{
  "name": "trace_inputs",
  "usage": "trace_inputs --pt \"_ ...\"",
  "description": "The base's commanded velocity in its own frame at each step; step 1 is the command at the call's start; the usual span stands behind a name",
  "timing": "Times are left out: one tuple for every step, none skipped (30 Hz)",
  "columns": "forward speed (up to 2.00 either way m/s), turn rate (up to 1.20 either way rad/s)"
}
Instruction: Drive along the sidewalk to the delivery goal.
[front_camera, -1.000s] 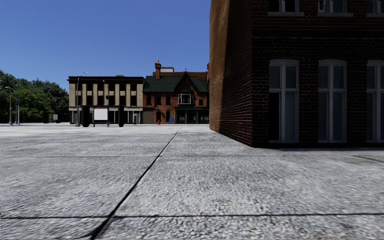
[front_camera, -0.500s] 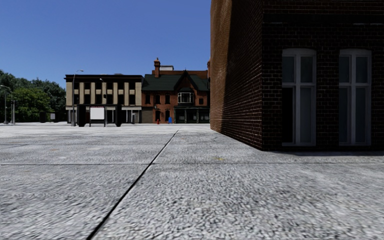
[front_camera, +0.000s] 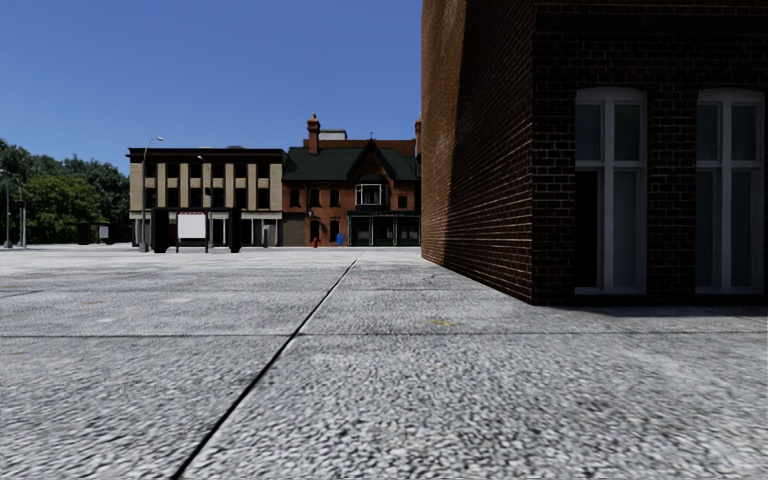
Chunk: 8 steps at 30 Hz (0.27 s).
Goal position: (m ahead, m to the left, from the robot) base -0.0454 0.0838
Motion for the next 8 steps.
trace_inputs --pt "0.0 0.0" --pt "0.0 0.0" --pt "0.0 0.0" --pt "0.0 0.0" --pt "0.0 0.0" --pt "0.0 0.0" --pt "0.0 0.0" --pt "0.0 0.0"
